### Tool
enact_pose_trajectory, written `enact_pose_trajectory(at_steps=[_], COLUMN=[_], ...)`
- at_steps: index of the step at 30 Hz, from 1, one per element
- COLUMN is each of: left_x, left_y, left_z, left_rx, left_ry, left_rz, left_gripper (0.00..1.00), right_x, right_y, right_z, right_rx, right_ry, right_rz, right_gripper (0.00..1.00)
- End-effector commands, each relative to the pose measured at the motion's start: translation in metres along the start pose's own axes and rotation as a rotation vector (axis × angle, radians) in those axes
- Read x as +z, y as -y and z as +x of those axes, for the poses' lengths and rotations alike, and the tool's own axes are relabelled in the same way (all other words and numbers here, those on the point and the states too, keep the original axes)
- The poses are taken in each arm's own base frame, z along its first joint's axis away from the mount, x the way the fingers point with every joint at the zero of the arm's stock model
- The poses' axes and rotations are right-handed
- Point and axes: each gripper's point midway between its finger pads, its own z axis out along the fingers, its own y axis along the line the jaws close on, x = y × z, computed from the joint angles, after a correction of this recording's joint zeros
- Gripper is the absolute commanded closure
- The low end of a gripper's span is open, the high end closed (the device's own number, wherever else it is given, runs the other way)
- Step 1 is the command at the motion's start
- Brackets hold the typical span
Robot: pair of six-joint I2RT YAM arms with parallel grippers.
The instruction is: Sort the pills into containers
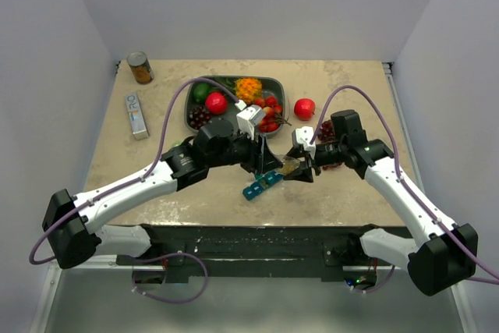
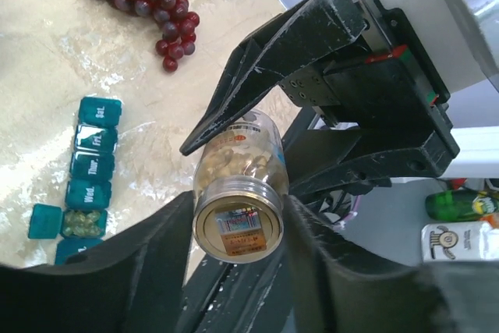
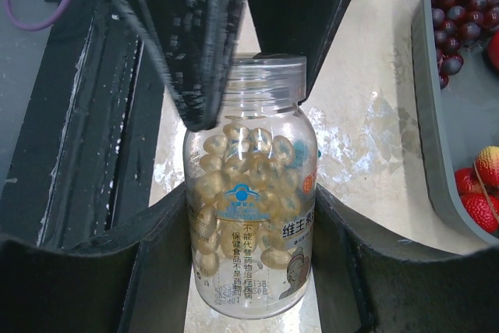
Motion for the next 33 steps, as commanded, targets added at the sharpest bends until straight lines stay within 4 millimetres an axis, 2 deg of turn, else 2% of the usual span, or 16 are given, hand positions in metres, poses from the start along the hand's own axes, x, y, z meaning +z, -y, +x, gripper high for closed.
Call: enact_pose_trajectory(at_steps=[1, 3, 4, 6, 7, 9, 10, 11, 12, 14, 19, 28, 29, 30, 32, 33], left_x=[-0.002, -0.003, -0.003, -0.006, -0.006, -0.008, -0.007, -0.008, -0.006, -0.003, 0.005, 0.001, -0.003, -0.004, -0.009, -0.010], left_y=[0.020, 0.023, 0.023, 0.029, 0.030, 0.032, 0.032, 0.030, 0.020, 0.013, 0.010, 0.011, 0.012, 0.011, 0.009, 0.005], left_z=[-0.019, -0.019, -0.018, -0.015, -0.009, 0.007, 0.008, 0.008, 0.016, 0.014, 0.009, 0.017, 0.015, 0.015, 0.012, 0.011], left_rx=[0.040, 0.072, 0.128, 0.227, 0.395, 0.587, 0.767, 0.839, 0.897, 1.057, 1.150, 1.062, 1.051, 1.014, 0.977, 0.935], left_ry=[0.025, 0.016, 0.015, 0.002, -0.011, -0.043, -0.019, 0.002, -0.006, 0.017, 0.020, 0.022, 0.030, 0.028, 0.034, 0.029], left_rz=[0.052, 0.070, 0.078, 0.127, 0.158, 0.222, 0.249, 0.252, 0.248, 0.246, 0.252, 0.255, 0.251, 0.243, 0.218, 0.198], left_gripper=[0.62, 0.71, 0.80, 0.92, 0.99, 1.00, 1.00, 1.00, 1.00, 1.00, 1.00, 1.00, 1.00, 1.00, 1.00, 1.00], right_x=[0.001, 0.000, 0.000, 0.001, 0.001, 0.001, 0.001, 0.001, 0.001, 0.001, 0.002, 0.002, 0.001, 0.002, 0.001, 0.001], right_y=[0.002, 0.002, 0.002, 0.001, 0.001, 0.001, 0.002, 0.002, 0.002, 0.002, 0.002, 0.002, 0.002, 0.002, 0.002, 0.001], right_z=[-0.006, -0.007, -0.007, -0.007, -0.007, -0.007, -0.006, -0.006, -0.006, -0.005, -0.005, -0.004, -0.004, -0.003, -0.004, -0.004], right_rx=[-0.009, -0.011, -0.012, -0.011, -0.011, -0.008, -0.007, -0.008, -0.008, -0.008, -0.008, -0.008, -0.008, -0.004, -0.006, -0.008], right_ry=[0.025, 0.026, 0.026, 0.027, 0.027, 0.028, 0.026, 0.024, 0.024, 0.022, 0.021, 0.020, 0.021, 0.019, 0.020, 0.020], right_rz=[-0.005, -0.004, -0.004, -0.007, -0.007, -0.009, -0.008, -0.006, -0.006, -0.004, -0.006, -0.007, -0.007, -0.009, -0.008, -0.009], right_gripper=[1.00, 1.00, 1.00, 1.00, 1.00, 1.00, 1.00, 1.00, 1.00, 1.00, 1.00, 0.98, 0.91, 0.76, 0.53, 0.37])
